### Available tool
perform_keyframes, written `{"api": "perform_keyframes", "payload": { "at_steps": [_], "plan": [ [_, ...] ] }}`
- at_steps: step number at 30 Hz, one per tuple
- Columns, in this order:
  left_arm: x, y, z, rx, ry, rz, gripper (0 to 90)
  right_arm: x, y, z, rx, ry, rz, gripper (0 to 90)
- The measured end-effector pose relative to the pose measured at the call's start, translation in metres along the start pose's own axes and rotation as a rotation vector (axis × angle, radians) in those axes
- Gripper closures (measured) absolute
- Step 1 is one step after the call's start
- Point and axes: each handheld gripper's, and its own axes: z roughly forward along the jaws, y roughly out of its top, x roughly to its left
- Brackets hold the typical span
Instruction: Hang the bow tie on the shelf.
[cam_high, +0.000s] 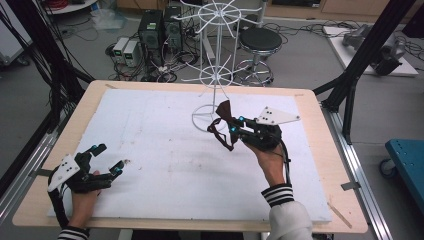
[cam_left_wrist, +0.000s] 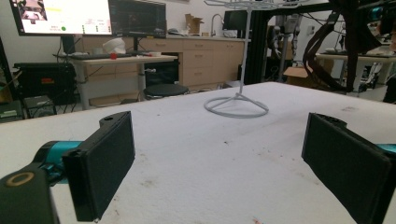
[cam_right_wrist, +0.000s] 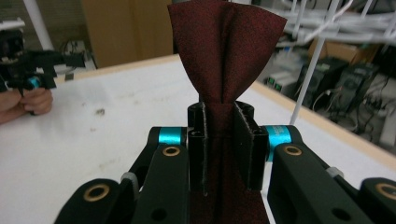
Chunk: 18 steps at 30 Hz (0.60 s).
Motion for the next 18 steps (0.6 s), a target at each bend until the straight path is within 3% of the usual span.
{"api": "perform_keyframes", "payload": {
  "at_steps": [9,18],
  "plan": [
    [0.0000,-0.0001,0.0002,-0.001,0.001,-0.002,9.9,-0.0001,0.0032,-0.0047,-0.090,-0.015,0.001,77.0],
    [-0.0001,0.0000,0.0002,-0.002,0.001,-0.003,10.0,-0.0047,0.0040,-0.0093,-0.127,-0.036,0.035,77.1]
  ]
}}
